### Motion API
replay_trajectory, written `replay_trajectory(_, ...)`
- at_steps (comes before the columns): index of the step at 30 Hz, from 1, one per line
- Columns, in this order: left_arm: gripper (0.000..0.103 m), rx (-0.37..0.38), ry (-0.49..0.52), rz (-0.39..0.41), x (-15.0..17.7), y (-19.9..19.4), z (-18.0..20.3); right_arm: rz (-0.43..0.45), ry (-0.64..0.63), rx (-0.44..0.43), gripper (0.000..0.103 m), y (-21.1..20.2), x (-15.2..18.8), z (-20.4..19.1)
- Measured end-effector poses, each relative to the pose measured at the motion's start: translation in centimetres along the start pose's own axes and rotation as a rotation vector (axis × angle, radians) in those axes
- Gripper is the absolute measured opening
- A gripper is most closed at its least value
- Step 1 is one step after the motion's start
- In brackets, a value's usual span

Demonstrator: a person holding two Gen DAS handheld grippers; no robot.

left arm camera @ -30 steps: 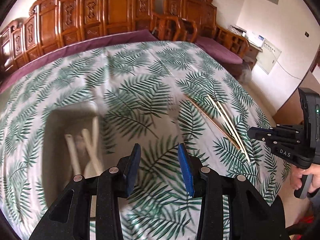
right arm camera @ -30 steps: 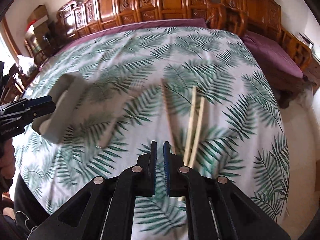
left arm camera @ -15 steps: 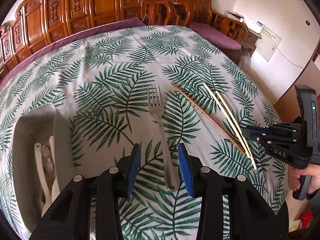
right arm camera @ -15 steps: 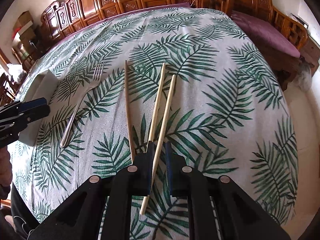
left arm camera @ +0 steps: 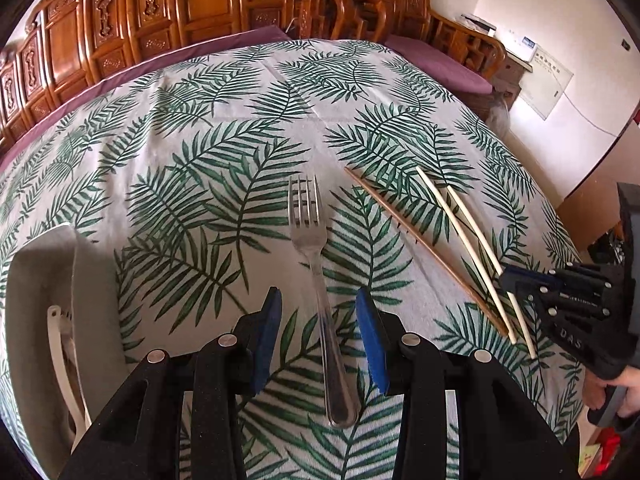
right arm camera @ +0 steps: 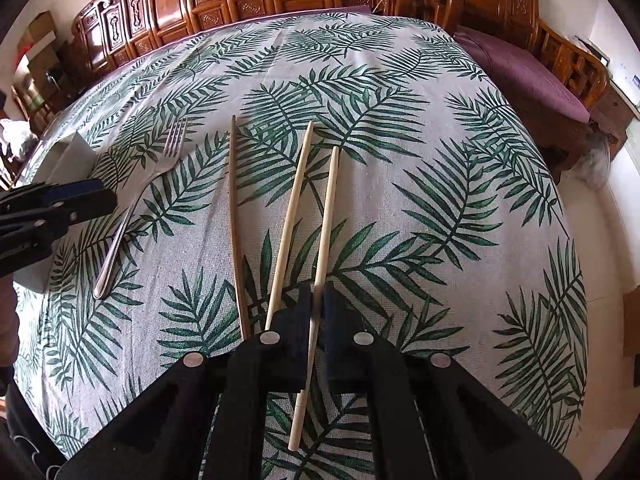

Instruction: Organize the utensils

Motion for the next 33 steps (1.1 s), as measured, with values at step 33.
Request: replay_trajectory(33, 0.006, -0.005, -0.029, -0.105, -0.7, 2.7, -0.5, -0.002, 0.027, 0.035, 0.006, -1.3, 1.0, 0.1)
Point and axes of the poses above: each gripper's, at about its wrist camera, not at the fingertips, and y roughly the way its jaws point, z to its right, x to its underside, the point moved 1 cm from there along y, roughly the way its jaws point, and after that the axes turned 3 degrees about -y, right-handed, at the moved point
